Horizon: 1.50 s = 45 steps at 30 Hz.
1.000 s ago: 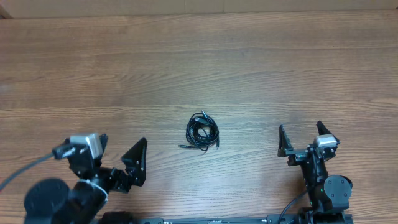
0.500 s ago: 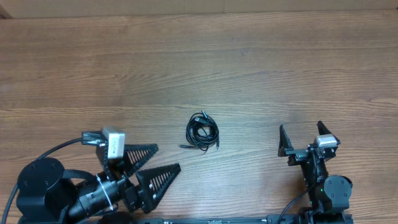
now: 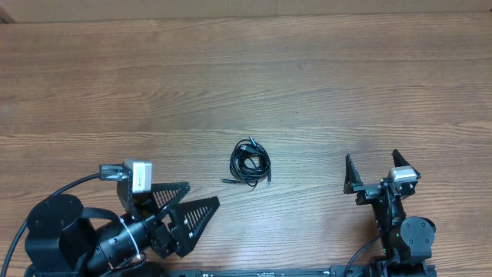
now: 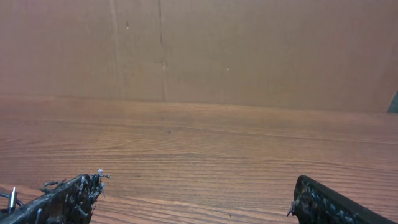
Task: Untangle cables
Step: 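Raise the left gripper and move it over the black cable coil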
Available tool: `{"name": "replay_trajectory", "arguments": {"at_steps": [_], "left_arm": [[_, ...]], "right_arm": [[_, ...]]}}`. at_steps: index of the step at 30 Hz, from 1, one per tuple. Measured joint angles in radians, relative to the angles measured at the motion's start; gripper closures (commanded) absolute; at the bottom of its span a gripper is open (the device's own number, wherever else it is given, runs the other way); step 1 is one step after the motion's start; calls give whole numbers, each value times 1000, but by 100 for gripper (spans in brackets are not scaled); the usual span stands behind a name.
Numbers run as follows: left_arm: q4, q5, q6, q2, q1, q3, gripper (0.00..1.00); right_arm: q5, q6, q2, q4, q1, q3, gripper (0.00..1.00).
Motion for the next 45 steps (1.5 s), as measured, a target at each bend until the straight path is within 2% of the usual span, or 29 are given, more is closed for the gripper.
{"name": "replay_trajectory", "arguments": {"at_steps": [4,12,18,27,36,45], "left_arm": [[-52,-82,3,0,0,0,0],[-131,-124,52,52,0,1,0],[-170,-155,88,169,0,1,0],[-237,-299,132,349,-50,2,0],[-191,-490,45,454,-176,2,0],[-173,-539,-1,549,-177,2,0]], "right_arm": [[1,0,0,0,0,0,0],[0,0,0,0,0,0,0],[0,0,0,0,0,0,0],[1,0,0,0,0,0,0],[0,0,0,0,0,0,0],[1,0,0,0,0,0,0]]}}
